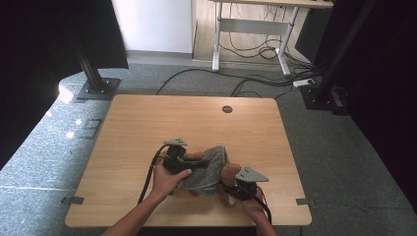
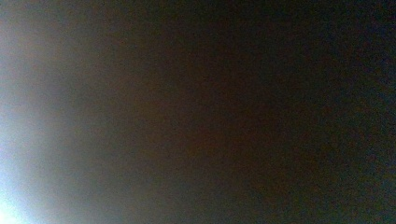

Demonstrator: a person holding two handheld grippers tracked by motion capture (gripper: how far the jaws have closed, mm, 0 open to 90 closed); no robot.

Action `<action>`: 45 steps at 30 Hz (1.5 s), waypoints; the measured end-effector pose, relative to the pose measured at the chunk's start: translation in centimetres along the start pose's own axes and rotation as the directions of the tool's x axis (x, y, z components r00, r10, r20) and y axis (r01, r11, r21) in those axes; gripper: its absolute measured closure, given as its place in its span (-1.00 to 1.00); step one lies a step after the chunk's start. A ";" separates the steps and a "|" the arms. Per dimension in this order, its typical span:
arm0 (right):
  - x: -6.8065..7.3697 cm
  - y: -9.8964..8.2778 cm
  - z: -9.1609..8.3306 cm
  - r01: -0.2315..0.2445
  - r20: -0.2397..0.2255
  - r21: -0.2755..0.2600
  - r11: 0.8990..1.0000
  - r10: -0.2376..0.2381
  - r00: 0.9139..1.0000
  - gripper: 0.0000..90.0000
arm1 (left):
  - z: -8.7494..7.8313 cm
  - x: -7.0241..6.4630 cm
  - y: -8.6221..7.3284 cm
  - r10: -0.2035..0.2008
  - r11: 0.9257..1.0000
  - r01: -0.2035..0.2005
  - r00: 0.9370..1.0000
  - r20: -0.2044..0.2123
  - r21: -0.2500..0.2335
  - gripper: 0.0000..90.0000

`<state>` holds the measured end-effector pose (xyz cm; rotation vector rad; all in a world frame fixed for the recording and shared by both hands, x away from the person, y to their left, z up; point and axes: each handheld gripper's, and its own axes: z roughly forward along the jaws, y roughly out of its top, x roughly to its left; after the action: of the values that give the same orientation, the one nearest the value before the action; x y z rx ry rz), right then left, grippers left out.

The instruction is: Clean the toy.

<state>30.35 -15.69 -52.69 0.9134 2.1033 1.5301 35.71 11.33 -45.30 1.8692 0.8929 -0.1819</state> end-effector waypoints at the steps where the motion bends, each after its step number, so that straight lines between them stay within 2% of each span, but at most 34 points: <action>1: 0.0 0.0 0.0 -0.001 -0.001 -0.001 1.000 0.001 1.000 0.37 | -0.6 0.3 -0.1 -0.010 1.000 0.010 1.000 -0.006 -0.018 0.76; 5: -0.2 -0.1 -0.1 0.003 -0.013 -0.007 1.000 -0.003 1.000 0.38 | -3.7 2.3 -0.3 -0.049 0.996 0.046 0.998 -0.039 -0.082 0.76; 8: -0.2 -0.2 -0.2 0.003 -0.018 -0.006 1.000 -0.003 1.000 0.38 | -5.9 4.1 -0.7 -0.078 0.992 0.066 0.992 -0.102 -0.110 0.76; 10: -0.2 -0.2 -0.2 0.002 -0.023 -0.008 1.000 -0.002 1.000 0.38 | -6.9 5.5 -1.3 -0.127 0.985 0.115 0.988 -0.086 -0.128 0.76; 14: 0.0 -0.2 -0.2 0.012 -0.034 -0.010 1.000 -0.012 0.999 0.38 | -8.3 7.2 -2.8 -0.180 0.973 0.169 0.982 -0.060 -0.155 0.74; 18: 0.1 -0.3 -0.3 0.013 -0.040 -0.007 1.000 -0.014 0.999 0.38 | -9.9 8.0 -3.9 -0.198 0.967 0.183 0.977 -0.075 -0.178 0.74; 22: 0.2 -0.3 -0.4 0.018 -0.045 -0.006 1.000 -0.018 0.999 0.38 | -10.7 8.8 -5.1 -0.235 0.958 0.218 0.969 -0.071 -0.185 0.74; 24: 0.2 -0.3 -0.4 0.019 -0.048 -0.007 1.000 -0.019 0.999 0.38 | -11.0 8.9 -5.4 -0.232 0.959 0.214 0.969 -0.083 -0.184 0.74; 27: 0.3 -0.4 -0.6 0.017 -0.050 0.000 1.000 -0.017 0.999 0.38 | -11.7 9.0 -5.5 -0.219 0.966 0.194 0.966 -0.136 -0.172 0.74; 29: 0.3 -0.6 -0.8 0.016 -0.051 0.002 1.000 -0.016 0.999 0.38 | -12.1 9.1 -5.4 -0.229 0.963 0.203 0.963 -0.142 -0.180 0.74; 31: 0.2 -0.6 -0.8 0.008 -0.051 0.000 1.000 -0.008 0.999 0.38 | -12.3 8.8 -5.0 -0.225 0.959 0.199 0.968 -0.113 -0.201 0.74; 34: 0.1 -0.6 -0.7 -0.005 -0.051 -0.003 1.000 0.005 0.999 0.38 | -12.2 6.8 -3.6 -0.181 0.958 0.168 0.983 -0.037 -0.233 0.75; 37: -0.1 -0.7 -0.5 -0.023 -0.056 -0.007 1.000 0.022 0.998 0.38 | -10.8 3.9 -1.6 -0.105 0.968 0.110 0.994 0.034 -0.227 0.74; 39: -0.2 -0.7 -0.5 -0.028 -0.056 -0.008 1.000 0.028 0.998 0.38 | -9.2 1.8 -0.1 -0.059 0.974 0.078 0.994 0.095 -0.212 0.74; 40: -0.2 -0.7 -0.5 -0.030 -0.056 -0.008 1.000 0.029 0.998 0.38 | -9.2 1.8 -0.1 -0.059 0.974 0.078 0.994 0.095 -0.212 0.74; 41: -0.2 -0.7 -0.5 -0.029 -0.057 -0.008 1.000 0.028 0.998 0.38 | -7.2 -0.3 1.5 -0.011 0.982 0.036 0.991 0.133 -0.185 0.74; 43: -0.1 -0.7 -0.6 -0.029 -0.058 -0.007 1.000 0.029 0.998 0.38 | -4.9 -2.3 2.8 0.033 0.990 -0.013 0.989 0.143 -0.137 0.74; 45: -0.2 -0.7 -0.6 -0.028 -0.059 -0.005 1.000 0.027 0.998 0.38 | -2.4 -3.6 3.5 0.054 0.995 -0.042 0.987 0.148 -0.085 0.74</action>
<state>29.89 -16.37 -53.17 0.9096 2.1341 1.5942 34.81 10.80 -39.88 1.7739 0.7406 -0.2493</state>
